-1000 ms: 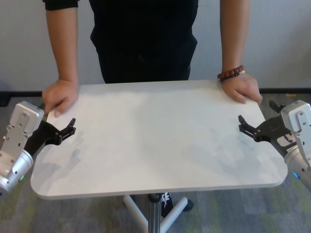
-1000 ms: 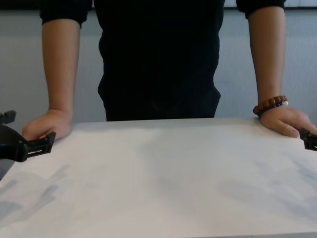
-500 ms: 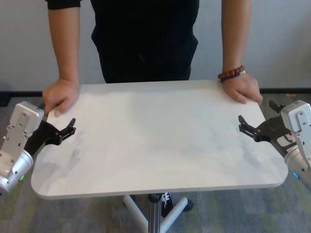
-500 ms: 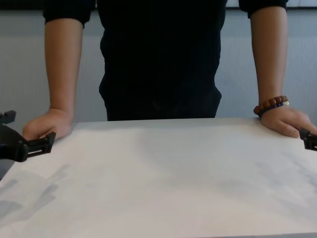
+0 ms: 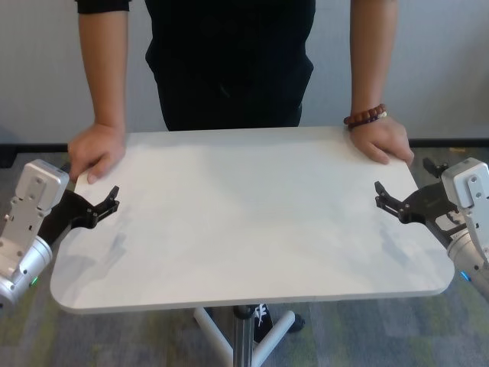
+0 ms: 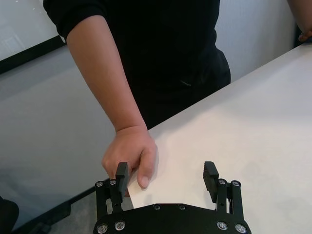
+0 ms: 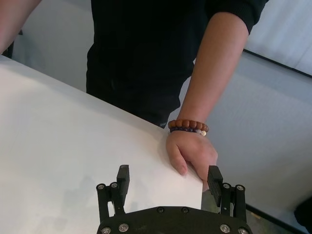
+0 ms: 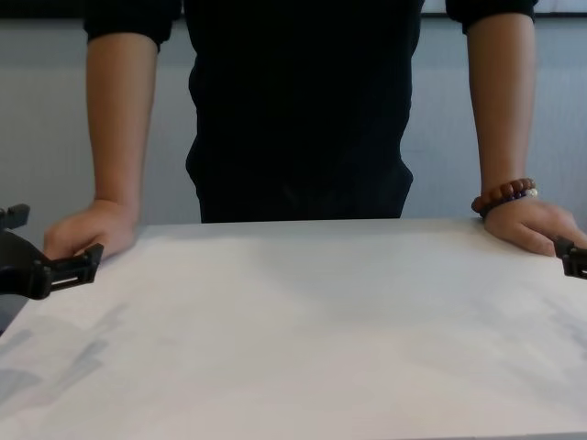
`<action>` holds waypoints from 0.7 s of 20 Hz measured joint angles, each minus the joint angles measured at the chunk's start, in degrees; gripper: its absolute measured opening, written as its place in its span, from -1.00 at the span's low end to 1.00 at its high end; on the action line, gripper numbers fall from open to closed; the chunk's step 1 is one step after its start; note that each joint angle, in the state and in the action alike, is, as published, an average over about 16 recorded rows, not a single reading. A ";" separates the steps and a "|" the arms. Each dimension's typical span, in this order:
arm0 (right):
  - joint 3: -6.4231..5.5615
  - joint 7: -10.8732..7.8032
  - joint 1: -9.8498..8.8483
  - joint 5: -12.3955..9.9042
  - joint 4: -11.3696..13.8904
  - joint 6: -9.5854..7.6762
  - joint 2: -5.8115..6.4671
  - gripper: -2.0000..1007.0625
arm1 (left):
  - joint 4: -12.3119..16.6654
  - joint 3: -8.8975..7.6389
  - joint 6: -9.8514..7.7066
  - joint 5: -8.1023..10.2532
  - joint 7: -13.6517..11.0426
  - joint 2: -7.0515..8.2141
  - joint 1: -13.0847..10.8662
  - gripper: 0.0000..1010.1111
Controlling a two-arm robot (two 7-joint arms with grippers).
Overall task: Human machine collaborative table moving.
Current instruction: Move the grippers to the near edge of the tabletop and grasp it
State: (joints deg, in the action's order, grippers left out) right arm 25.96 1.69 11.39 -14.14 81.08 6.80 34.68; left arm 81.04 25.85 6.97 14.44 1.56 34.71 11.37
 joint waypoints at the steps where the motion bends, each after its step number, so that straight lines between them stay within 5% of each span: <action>1: 0.09 0.04 -0.03 0.31 0.17 -0.10 0.07 1.00 | 0.21 0.01 0.08 -0.18 0.01 0.10 -0.08 0.98; 8: 0.99 0.77 -1.23 3.98 3.23 -1.56 1.28 1.00 | 4.25 0.01 0.48 -3.02 0.29 2.20 -2.07 0.98; 14: 1.58 2.24 -4.40 8.09 8.37 -3.42 3.06 1.00 | 11.45 -0.66 0.13 -7.12 1.45 6.56 -6.99 0.98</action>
State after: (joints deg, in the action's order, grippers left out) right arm 27.53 3.93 6.99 -6.06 89.45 3.38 37.74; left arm 92.49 25.19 7.11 7.32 3.01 41.27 4.38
